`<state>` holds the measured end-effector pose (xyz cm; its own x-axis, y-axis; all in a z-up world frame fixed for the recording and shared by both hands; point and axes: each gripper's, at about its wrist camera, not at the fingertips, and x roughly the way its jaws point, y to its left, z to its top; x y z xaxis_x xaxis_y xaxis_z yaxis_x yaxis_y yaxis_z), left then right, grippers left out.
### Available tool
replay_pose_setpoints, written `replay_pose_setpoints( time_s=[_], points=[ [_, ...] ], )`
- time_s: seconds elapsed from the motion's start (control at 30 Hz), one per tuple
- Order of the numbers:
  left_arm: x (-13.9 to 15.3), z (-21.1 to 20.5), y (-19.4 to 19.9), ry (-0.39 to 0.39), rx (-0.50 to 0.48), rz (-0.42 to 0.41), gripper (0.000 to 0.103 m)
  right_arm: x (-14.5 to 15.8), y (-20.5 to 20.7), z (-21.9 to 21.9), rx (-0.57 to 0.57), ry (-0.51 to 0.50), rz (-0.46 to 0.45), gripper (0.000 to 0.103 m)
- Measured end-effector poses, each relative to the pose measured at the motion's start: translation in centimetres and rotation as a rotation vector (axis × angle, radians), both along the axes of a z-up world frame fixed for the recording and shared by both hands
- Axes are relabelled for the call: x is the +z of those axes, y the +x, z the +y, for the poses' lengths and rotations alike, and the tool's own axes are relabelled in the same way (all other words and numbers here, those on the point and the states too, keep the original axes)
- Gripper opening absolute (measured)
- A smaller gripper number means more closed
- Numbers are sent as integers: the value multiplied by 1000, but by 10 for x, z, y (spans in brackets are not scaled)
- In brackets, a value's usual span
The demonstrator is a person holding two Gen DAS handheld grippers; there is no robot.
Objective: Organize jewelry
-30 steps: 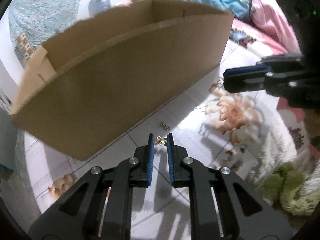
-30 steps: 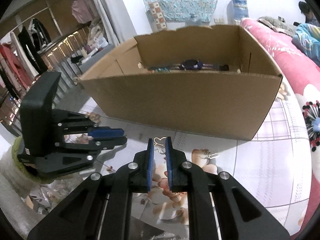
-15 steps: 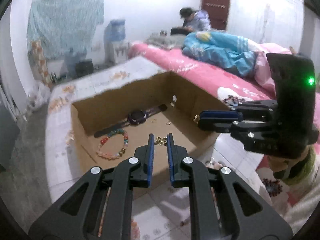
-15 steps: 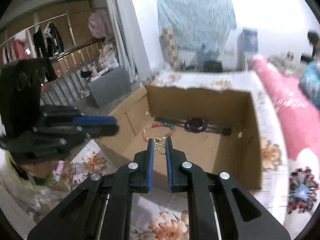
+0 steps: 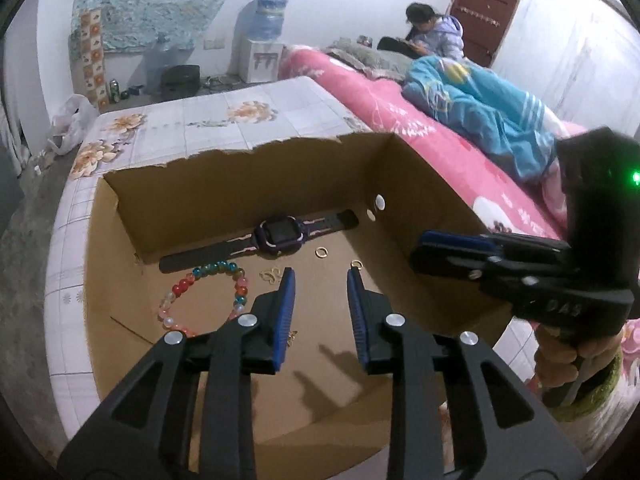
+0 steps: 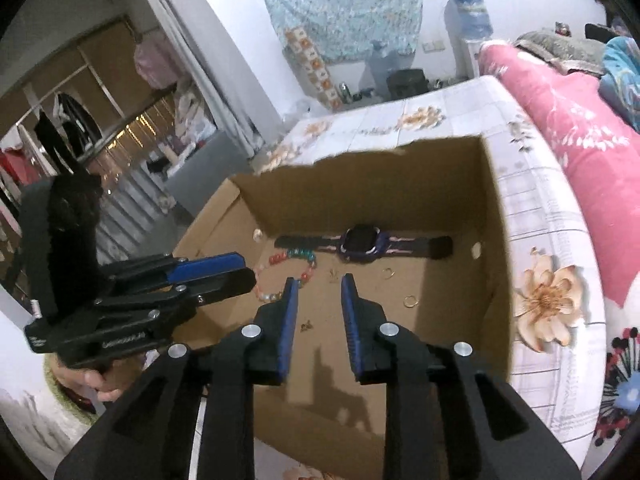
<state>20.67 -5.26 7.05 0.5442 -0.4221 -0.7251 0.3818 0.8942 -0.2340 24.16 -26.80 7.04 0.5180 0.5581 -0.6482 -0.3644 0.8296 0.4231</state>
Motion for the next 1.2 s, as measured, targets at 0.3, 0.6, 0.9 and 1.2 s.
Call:
replay_pose_setpoints(
  time_s=[0.3, 0.6, 0.9, 1.2],
  points=[
    [27, 25, -38, -39, 36, -110, 35, 18, -38, -30, -39, 60, -59, 27],
    [34, 55, -124, -43, 34, -189, 62, 23, -114, -40, 6, 57, -157, 38],
    [-23, 30, -153, -6, 6, -97, 63, -36, -139, -14, 27, 22, 10, 38],
    [-80, -16, -131, 152, -54, -34, 32, -70, -132, 13, -4, -168, 59, 37]
  ],
)
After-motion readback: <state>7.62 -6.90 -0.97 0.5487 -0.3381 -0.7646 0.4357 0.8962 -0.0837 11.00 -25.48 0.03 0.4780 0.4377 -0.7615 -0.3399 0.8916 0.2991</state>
